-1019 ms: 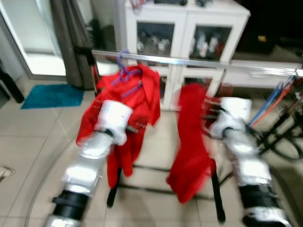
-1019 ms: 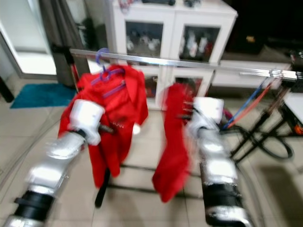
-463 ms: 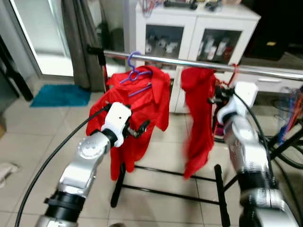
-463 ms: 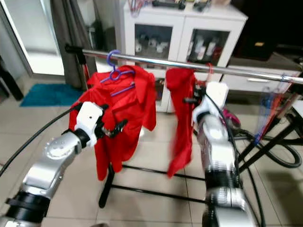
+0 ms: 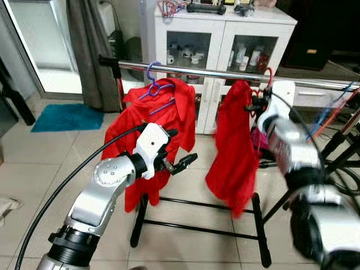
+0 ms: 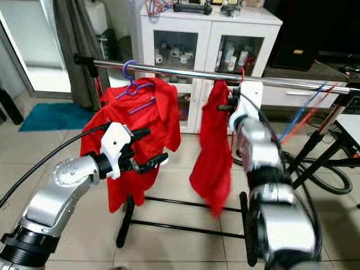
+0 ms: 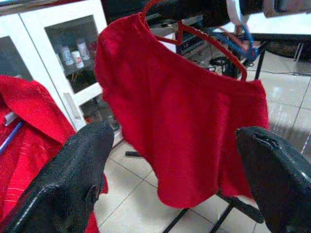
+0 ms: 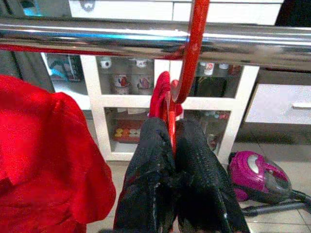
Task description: Hang hanger
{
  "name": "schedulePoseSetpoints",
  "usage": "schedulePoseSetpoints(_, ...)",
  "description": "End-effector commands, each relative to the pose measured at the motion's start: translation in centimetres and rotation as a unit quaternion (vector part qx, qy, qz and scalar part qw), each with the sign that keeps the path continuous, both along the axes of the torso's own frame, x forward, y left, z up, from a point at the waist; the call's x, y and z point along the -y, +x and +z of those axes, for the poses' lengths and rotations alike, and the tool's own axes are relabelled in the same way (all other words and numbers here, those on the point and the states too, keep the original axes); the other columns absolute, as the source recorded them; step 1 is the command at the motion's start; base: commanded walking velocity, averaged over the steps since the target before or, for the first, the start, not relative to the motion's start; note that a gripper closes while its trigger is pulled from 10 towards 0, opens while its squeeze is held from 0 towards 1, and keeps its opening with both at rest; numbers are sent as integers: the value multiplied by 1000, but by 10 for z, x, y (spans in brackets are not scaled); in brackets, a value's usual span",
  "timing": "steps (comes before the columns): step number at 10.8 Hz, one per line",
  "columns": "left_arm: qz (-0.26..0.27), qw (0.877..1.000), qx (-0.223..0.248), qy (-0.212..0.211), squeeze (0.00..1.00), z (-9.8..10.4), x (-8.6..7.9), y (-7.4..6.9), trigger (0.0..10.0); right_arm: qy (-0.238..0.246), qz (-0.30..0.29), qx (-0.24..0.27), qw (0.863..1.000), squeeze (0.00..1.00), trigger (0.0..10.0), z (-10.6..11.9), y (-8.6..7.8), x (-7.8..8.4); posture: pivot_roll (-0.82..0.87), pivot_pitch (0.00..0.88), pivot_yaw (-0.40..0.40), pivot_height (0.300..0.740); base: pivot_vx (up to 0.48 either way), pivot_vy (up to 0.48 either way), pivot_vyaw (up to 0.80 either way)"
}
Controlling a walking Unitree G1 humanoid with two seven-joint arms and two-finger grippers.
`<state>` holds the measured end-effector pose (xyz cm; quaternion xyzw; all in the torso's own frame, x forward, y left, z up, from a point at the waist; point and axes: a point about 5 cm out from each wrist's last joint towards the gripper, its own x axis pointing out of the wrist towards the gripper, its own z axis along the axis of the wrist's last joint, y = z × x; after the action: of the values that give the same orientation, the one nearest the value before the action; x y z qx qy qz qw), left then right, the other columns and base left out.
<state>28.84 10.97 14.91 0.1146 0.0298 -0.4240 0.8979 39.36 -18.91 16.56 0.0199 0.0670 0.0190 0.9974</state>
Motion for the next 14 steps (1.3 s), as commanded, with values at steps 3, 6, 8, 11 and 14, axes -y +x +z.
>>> schedulePoseSetpoints(3,22,1000,1,22,369,4,-8,6,10000,-31,32,-7,999,0,10000,15,12,-3,105,0,-45,740,0,0,0)
schedulePoseSetpoints(6,21,999,-6,30,369,3,-10,3,10000,-32,29,-66,997,0,10000,3,12,-3,119,0,-52,740,0,0,0)
schedulePoseSetpoints(8,21,999,-7,32,369,2,-10,2,10000,-23,24,-79,996,0,10000,-2,11,-2,121,0,-54,740,0,0,0)
schedulePoseSetpoints(11,26,999,-7,37,365,2,-11,4,10000,-7,22,-84,996,0,10000,-4,10,1,116,0,-50,740,0,0,0)
schedulePoseSetpoints(14,67,998,2,16,0,7,-18,9,10000,10,48,-12,999,1000,10000,10,11,7,119,0,-54,740,0,0,0)
